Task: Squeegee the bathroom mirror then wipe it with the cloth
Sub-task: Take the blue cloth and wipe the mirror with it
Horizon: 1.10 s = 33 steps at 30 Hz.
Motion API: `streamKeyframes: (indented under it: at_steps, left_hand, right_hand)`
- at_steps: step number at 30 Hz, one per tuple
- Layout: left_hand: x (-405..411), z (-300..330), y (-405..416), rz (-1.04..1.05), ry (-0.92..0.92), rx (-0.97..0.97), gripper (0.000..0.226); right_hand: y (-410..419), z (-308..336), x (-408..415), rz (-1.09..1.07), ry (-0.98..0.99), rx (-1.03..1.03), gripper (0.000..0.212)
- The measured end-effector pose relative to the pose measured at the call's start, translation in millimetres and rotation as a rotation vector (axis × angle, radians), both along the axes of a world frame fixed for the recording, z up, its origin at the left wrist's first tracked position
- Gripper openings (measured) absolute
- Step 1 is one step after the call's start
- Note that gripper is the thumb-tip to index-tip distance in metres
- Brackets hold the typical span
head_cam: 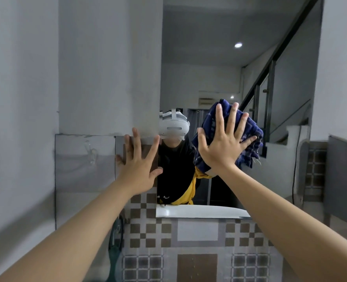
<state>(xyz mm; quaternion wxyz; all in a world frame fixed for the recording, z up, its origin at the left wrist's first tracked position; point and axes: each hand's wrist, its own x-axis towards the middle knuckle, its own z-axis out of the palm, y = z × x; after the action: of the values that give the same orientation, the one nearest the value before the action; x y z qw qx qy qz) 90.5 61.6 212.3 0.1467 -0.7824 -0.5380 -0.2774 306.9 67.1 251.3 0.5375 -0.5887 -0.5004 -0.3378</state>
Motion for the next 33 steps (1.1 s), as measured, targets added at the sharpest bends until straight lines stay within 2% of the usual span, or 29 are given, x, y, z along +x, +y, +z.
streamKeyframes:
  at_steps: [8, 18, 29, 33]
  left_hand:
    - [-17.1, -17.2, 5.7, -0.029, 0.137, 0.051, 0.119]
    - [-27.0, -31.4, 21.1, -0.083, 0.153, 0.156, 0.111]
    - [-28.6, -35.1, 24.5, -0.081, 0.141, 0.142, 0.099]
    - [-27.3, -39.3, 27.4, -0.048, 0.124, 0.232, 0.099]
  right_hand:
    - [4.9, 19.1, -53.3, -0.011, -0.294, -0.044, 0.077]
    - [5.6, 27.9, -54.5, -0.010, -0.777, -0.049, 0.072]
    - [-2.0, 16.1, -10.4, -0.021, -0.985, -0.057, 0.072]
    - [-6.3, 9.9, 21.7, -0.037, -0.988, -0.054, 0.072]
